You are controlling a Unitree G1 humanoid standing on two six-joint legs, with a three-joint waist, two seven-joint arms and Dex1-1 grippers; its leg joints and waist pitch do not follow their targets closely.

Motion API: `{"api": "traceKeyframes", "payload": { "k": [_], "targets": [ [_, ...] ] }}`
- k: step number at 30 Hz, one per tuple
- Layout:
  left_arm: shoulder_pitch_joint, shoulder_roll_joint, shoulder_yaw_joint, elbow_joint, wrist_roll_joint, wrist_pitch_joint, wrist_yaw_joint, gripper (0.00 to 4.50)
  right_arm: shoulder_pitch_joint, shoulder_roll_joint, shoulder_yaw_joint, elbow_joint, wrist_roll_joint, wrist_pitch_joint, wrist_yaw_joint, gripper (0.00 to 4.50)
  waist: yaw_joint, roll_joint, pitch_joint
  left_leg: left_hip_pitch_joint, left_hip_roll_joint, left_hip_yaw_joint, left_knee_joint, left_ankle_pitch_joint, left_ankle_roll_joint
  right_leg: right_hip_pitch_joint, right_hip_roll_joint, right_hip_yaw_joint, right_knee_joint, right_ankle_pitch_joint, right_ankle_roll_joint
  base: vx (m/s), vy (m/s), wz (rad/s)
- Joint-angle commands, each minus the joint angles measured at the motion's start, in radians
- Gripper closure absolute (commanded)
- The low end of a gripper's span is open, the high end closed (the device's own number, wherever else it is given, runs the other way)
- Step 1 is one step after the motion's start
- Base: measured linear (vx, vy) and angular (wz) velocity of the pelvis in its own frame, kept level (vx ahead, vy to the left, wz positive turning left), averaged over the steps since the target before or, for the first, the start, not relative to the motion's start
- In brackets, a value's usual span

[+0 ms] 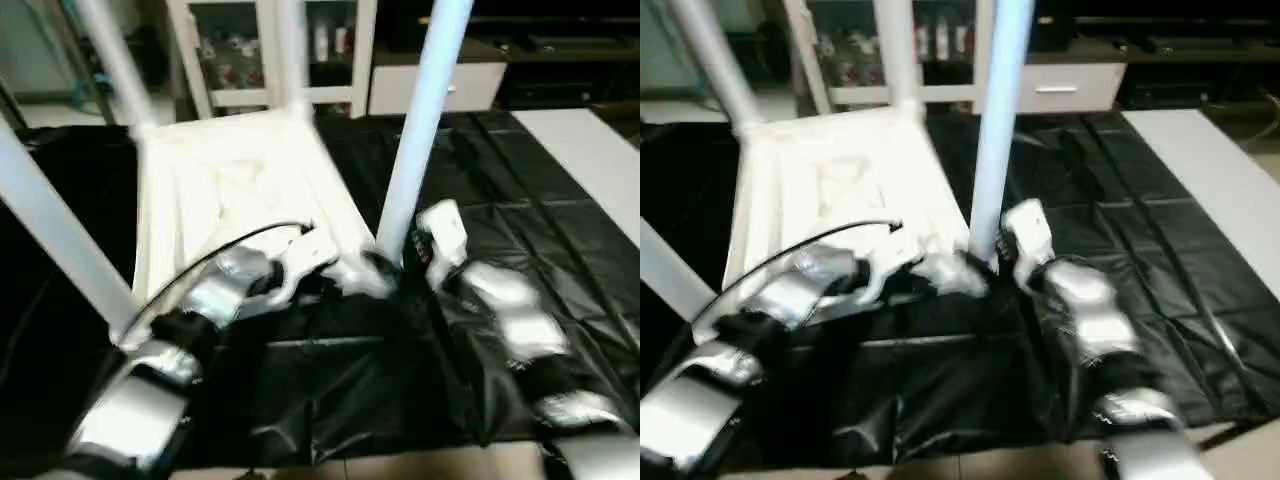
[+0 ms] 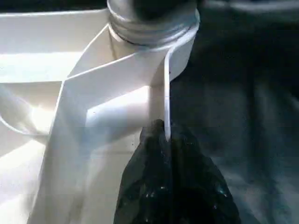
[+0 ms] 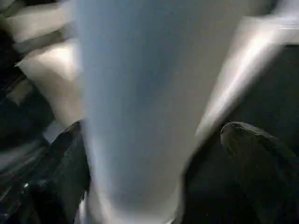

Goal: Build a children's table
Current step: Rotate leg to tighten

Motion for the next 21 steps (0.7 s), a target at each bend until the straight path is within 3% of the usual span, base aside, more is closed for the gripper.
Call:
{"api": "traceKeyframes", "payload": {
  "k": [1, 6, 7, 8, 9, 10, 13, 21],
  "targets": [
    [0.047, 0.004, -0.079, -0.015, 0.004, 0.026, -0.125, 4.50, 0.015, -0.031, 0.024, -0.042, 0.000, 0.031, 0.088, 0.05, 0.001, -0.007, -0.056, 0.008, 0.044, -0.013, -0.064, -0.217, 0.079, 0.051, -0.053, 0.034, -0.052, -0.103, -0.277, 0.000, 0.000, 0.00],
    [0.064, 0.013, -0.098, -0.078, -0.014, 0.060, -0.197, 4.50, 0.046, -0.071, 0.047, -0.118, 0.059, 0.114, 0.246, 0.05, 0.013, -0.010, -0.057, 0.011, 0.046, -0.013, -0.064, -0.209, 0.079, 0.048, -0.055, 0.035, -0.054, -0.131, -0.277, 0.000, 0.000, 0.00],
    [0.067, 0.013, -0.101, -0.082, -0.009, 0.060, -0.198, 4.50, 0.052, -0.076, 0.054, -0.129, 0.064, 0.125, 0.266, 0.05, 0.015, -0.015, -0.056, 0.010, 0.046, -0.013, -0.064, -0.208, 0.079, 0.048, -0.055, 0.034, -0.055, -0.134, -0.276, 0.000, 0.000, 0.00],
    [0.072, 0.016, -0.108, -0.094, -0.004, 0.067, -0.207, 4.50, 0.057, -0.076, 0.064, -0.138, 0.066, 0.138, 0.276, 0.05, 0.019, -0.012, -0.057, 0.011, 0.047, -0.013, -0.063, -0.205, 0.077, 0.047, -0.056, 0.034, -0.053, -0.135, -0.276, 0.000, 0.000, 0.00],
    [0.072, 0.017, -0.109, -0.095, -0.004, 0.067, -0.209, 4.50, 0.057, -0.076, 0.064, -0.139, 0.066, 0.139, 0.276, 0.05, 0.017, -0.023, -0.055, 0.010, 0.046, -0.012, -0.063, -0.203, 0.078, 0.047, -0.055, 0.035, -0.055, -0.138, -0.274, 0.000, 0.000, 0.00],
    [0.076, 0.019, -0.112, -0.108, -0.007, 0.077, -0.220, 4.50, 0.057, -0.073, 0.070, -0.143, 0.070, 0.145, 0.285, 0.05, 0.021, -0.016, -0.056, 0.009, 0.046, -0.014, -0.064, -0.199, 0.075, 0.047, -0.057, 0.035, -0.054, -0.154, -0.268, 0.000, 0.000, 0.00],
    [0.085, 0.022, -0.113, -0.132, -0.012, 0.094, -0.229, 4.50, 0.057, -0.069, 0.078, -0.145, 0.064, 0.151, 0.310, 0.21, 0.020, -0.010, -0.056, 0.009, 0.046, -0.015, -0.065, -0.205, 0.060, 0.045, -0.057, 0.035, -0.055, -0.170, -0.261, 0.000, 0.000, 0.00],
    [0.089, 0.019, -0.116, -0.137, 0.003, 0.096, -0.200, 4.50, 0.036, -0.086, 0.083, -0.078, 0.007, 0.109, 0.296, 0.86, 0.020, -0.009, -0.059, 0.009, 0.042, -0.015, -0.062, -0.195, 0.050, 0.047, -0.056, 0.033, -0.053, -0.141, -0.264, 0.000, 0.000, 0.00]
  ]
}}
